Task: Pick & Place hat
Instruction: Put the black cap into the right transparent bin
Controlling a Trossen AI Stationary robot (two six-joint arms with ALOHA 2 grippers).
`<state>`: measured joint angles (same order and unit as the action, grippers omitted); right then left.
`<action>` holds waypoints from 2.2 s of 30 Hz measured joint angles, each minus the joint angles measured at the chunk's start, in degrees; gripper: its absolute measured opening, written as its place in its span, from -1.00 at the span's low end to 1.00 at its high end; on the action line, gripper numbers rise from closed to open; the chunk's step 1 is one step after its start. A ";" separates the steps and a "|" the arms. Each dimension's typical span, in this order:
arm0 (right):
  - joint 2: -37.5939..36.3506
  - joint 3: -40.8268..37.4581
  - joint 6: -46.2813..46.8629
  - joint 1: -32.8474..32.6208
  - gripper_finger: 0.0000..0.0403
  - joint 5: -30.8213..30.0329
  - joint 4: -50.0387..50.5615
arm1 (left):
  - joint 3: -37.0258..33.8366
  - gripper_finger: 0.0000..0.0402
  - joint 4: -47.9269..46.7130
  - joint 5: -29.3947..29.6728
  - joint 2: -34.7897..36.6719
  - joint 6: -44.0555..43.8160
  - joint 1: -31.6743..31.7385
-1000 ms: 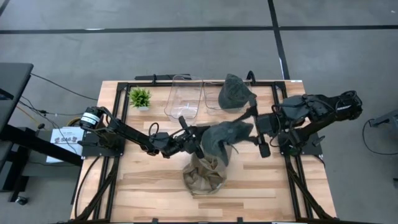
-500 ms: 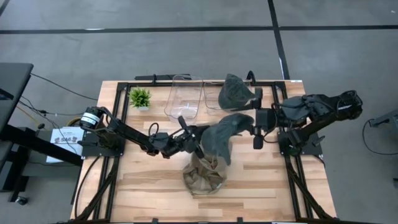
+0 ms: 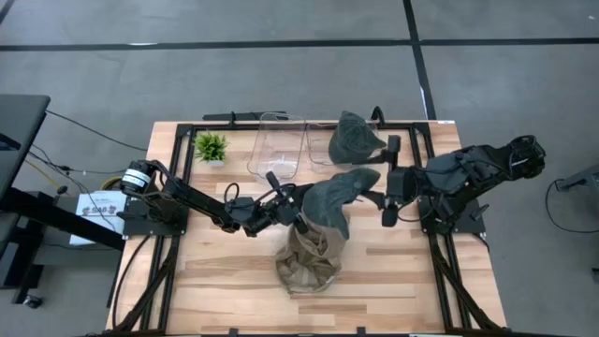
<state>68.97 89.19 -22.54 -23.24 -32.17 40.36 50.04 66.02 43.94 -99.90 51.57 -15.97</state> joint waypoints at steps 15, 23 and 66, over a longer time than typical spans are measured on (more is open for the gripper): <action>0.00 0.00 -3.58 0.00 0.34 -11.37 0.04 | -1.08 -0.93 -0.05 5.70 0.00 -0.04 0.00; 0.00 0.00 -3.89 -0.63 0.34 -16.77 0.04 | -1.86 -0.93 0.06 7.17 0.00 -0.04 0.22; -0.32 0.07 64.67 9.53 0.34 -1.62 26.35 | -1.86 -0.92 -0.61 26.52 0.00 23.76 2.37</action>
<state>68.65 89.25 42.13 -13.72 -33.79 66.71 48.18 65.41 70.46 -99.90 75.33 -13.59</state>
